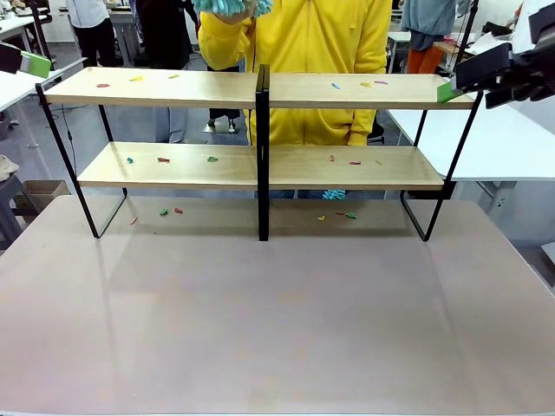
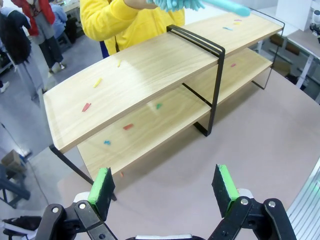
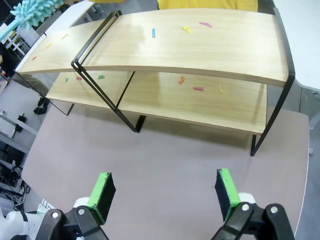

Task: Clean the shelves.
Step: Pick up the Duster when the human hands it over.

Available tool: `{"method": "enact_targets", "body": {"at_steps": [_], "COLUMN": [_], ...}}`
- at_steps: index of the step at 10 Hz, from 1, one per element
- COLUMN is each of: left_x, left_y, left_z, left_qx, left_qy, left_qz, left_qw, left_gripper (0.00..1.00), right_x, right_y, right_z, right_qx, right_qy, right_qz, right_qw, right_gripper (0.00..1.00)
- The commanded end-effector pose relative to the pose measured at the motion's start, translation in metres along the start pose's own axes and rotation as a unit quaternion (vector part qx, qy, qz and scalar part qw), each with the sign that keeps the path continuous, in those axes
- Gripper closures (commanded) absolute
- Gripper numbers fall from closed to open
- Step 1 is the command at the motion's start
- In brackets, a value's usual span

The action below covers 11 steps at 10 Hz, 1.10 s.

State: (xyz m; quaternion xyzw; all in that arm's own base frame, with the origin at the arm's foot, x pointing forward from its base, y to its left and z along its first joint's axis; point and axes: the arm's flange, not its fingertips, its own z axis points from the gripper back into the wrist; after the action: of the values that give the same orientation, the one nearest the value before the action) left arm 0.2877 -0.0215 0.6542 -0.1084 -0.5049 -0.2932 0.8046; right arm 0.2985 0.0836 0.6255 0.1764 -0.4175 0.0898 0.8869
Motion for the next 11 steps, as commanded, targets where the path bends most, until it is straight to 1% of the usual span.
{"method": "enact_targets", "body": {"at_steps": [1,5,6,7,8,9,10,11], "left_x": [-0.001,0.0,0.018,0.043,0.074,0.092,0.095,0.096], "left_y": [0.0,0.0,-0.002,0.011,0.035,0.049,0.056,0.057], "left_z": [0.0,0.0,0.002,-0.013,-0.044,-0.074,-0.095,-0.107], "left_qx": [-0.001,0.0,-0.113,-0.199,-0.307,-0.305,-0.345,-0.411], "left_qy": [-0.003,0.0,0.035,0.118,0.153,0.153,0.142,0.13], "left_qz": [0.0,0.0,0.003,0.11,0.212,0.331,0.38,0.414], "left_qw": [1.0,1.0,0.993,0.967,0.915,0.88,0.846,0.802], "left_gripper": [0.0,0.0,0.0,0.0,0.0,0.0,0.0,0.0], "right_x": [0.0,0.0,0.0,0.0,0.0,0.0,0.0,0.0], "right_y": [0.0,0.0,0.0,0.0,0.0,0.0,0.0,0.0], "right_z": [0.0,0.0,0.0,0.0,0.0,0.0,0.0,0.0], "right_qx": [0.001,0.001,0.001,0.001,0.001,0.001,0.001,0.001], "right_qy": [0.0,0.0,0.0,0.0,0.0,0.0,0.0,0.0], "right_qz": [0.0,0.0,0.0,0.0,0.0,0.0,0.0,0.0], "right_qw": [1.0,1.0,1.0,1.0,1.0,1.0,1.0,1.0], "right_gripper": [0.0,0.0,0.0,0.0,0.0,0.0,0.0,0.0]}}
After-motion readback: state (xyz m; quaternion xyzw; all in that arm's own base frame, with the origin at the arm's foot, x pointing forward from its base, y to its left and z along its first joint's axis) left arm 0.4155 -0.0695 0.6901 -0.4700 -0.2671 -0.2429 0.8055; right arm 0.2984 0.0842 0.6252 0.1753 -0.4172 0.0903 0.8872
